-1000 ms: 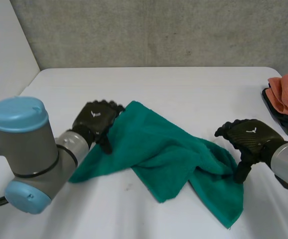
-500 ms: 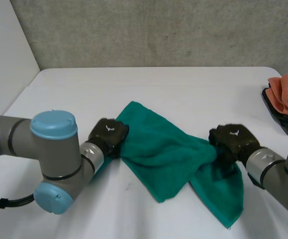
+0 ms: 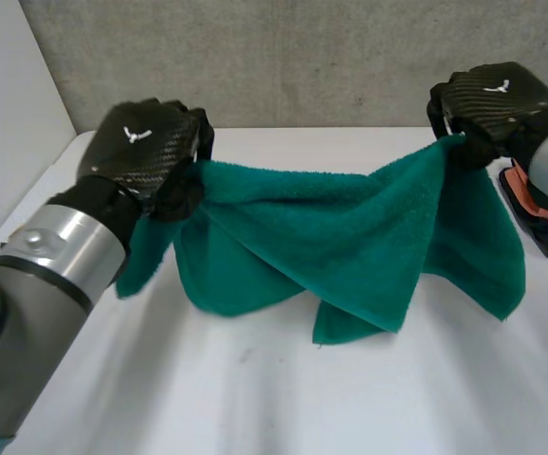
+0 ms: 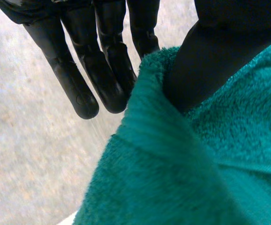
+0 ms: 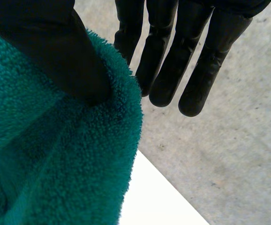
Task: Fold the laundry.
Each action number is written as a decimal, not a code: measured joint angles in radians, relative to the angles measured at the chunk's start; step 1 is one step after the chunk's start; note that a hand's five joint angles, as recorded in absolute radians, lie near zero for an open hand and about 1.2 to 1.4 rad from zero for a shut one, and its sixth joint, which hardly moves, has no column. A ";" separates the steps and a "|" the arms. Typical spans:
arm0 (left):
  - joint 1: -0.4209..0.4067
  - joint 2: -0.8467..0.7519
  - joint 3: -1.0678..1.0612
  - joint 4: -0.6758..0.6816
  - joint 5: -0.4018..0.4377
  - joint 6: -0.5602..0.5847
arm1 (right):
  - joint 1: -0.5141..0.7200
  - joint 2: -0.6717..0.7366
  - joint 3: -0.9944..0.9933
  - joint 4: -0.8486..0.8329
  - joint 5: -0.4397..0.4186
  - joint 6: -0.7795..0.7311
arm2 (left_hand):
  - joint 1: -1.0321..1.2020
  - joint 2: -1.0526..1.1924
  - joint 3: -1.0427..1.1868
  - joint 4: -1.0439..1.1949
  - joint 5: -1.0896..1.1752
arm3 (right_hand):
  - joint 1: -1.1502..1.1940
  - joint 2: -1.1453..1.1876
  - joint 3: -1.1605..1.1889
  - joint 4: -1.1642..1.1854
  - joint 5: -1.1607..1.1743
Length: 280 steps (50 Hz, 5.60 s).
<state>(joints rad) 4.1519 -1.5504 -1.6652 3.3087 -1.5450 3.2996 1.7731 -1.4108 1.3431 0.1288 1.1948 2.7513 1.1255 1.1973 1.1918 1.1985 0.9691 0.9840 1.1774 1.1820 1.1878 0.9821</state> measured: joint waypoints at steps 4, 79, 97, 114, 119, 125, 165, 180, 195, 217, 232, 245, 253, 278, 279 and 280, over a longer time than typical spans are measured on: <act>0.026 -0.131 0.033 0.004 0.000 -0.011 | 0.015 0.203 -0.177 0.020 0.000 -0.001 | 0.000 0.001 0.001 0.000 0.000 | 0.000 0.000 0.000 0.000 0.000; 0.211 -0.556 -0.013 0.216 -0.001 0.244 | 0.130 0.402 0.168 -0.261 0.204 0.248 | 0.007 -0.006 -0.005 0.000 0.014 | 0.013 0.000 0.000 0.001 0.000; 0.208 -0.101 0.004 0.105 -0.003 0.100 | 0.125 0.030 0.055 -0.174 0.210 -0.119 | 0.007 -0.001 -0.001 0.000 0.014 | 0.013 0.000 0.000 0.002 0.000; 0.207 -0.094 0.040 0.103 -0.004 0.048 | 0.131 0.133 -0.168 0.164 0.156 -0.126 | 0.007 0.000 0.000 0.000 0.014 | 0.013 0.000 0.000 0.002 0.009; 0.204 -0.275 0.055 0.104 -0.011 0.054 | 0.134 0.280 -0.165 0.203 0.146 -0.103 | 0.007 0.000 0.000 0.001 0.014 | 0.013 0.000 0.000 0.002 0.009; 0.205 -0.407 0.077 0.101 -0.014 0.056 | 0.131 0.382 -0.112 0.189 0.143 -0.025 | 0.007 0.000 0.000 0.003 0.014 | 0.012 -0.003 -0.004 -0.006 0.008; 0.216 -0.429 0.058 0.099 -0.009 0.056 | -0.058 0.516 -0.156 0.258 0.060 -0.338 | 0.007 0.000 0.000 0.004 0.014 | -0.622 -0.768 -0.766 -0.774 -0.748; 0.222 -0.496 0.262 0.138 -0.009 0.060 | -0.050 0.578 -0.447 0.044 0.118 -0.056 | 0.007 0.001 0.002 0.004 0.014 | 0.003 0.003 0.000 0.002 -0.003; 0.240 -0.501 0.744 0.376 -0.124 0.054 | 0.010 0.494 -0.748 -0.361 0.287 0.140 | 0.007 0.002 0.004 0.004 0.014 | 0.003 0.003 0.000 0.002 -0.002; 0.256 -0.488 0.108 0.311 -0.035 0.068 | -0.059 0.330 0.171 -0.369 -0.061 -0.031 | 0.007 0.003 0.004 0.005 0.014 | 0.003 0.004 0.000 0.003 0.009; 0.320 -0.353 -0.018 -0.066 -0.026 0.163 | -0.183 0.194 0.367 -0.178 -0.069 -0.409 | 0.006 0.003 0.004 0.005 0.014 | 0.003 0.004 0.001 0.003 0.009; 0.353 -0.074 -0.216 -0.376 0.017 0.487 | -0.273 -0.026 0.365 0.342 -0.051 -0.566 | 0.006 0.003 0.004 0.005 0.014 | 0.003 0.004 0.001 0.003 0.009; 0.344 -0.108 -0.193 -0.286 0.033 0.523 | -0.275 0.054 0.340 0.191 -0.031 -0.517 | 0.006 0.003 0.004 0.005 0.014 | 0.003 0.004 0.001 0.003 0.009; 0.234 -0.804 0.513 -0.006 -0.143 0.393 | -0.047 0.546 -0.074 -0.325 0.308 -0.336 | 0.006 0.003 0.004 0.005 0.014 | 0.003 0.004 0.001 0.003 0.009; 0.234 -0.818 0.529 0.005 -0.143 0.395 | -0.044 0.558 -0.085 -0.345 0.321 -0.336 | 0.006 0.003 0.004 0.005 0.014 | 0.003 0.004 0.001 0.003 0.009; 0.234 -0.827 0.538 0.014 -0.142 0.397 | -0.043 0.565 -0.092 -0.358 0.330 -0.336 | 0.006 0.003 0.004 0.005 0.014 | 0.003 0.004 0.001 0.003 0.009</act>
<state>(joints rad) 4.3855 -2.3770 -1.1275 3.3226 -1.6874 3.6961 1.7304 -0.8456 1.2512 -0.2288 1.5246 2.4152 1.1317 1.2008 1.1962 1.2033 0.9831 0.9868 1.1810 1.1826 1.1907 0.9910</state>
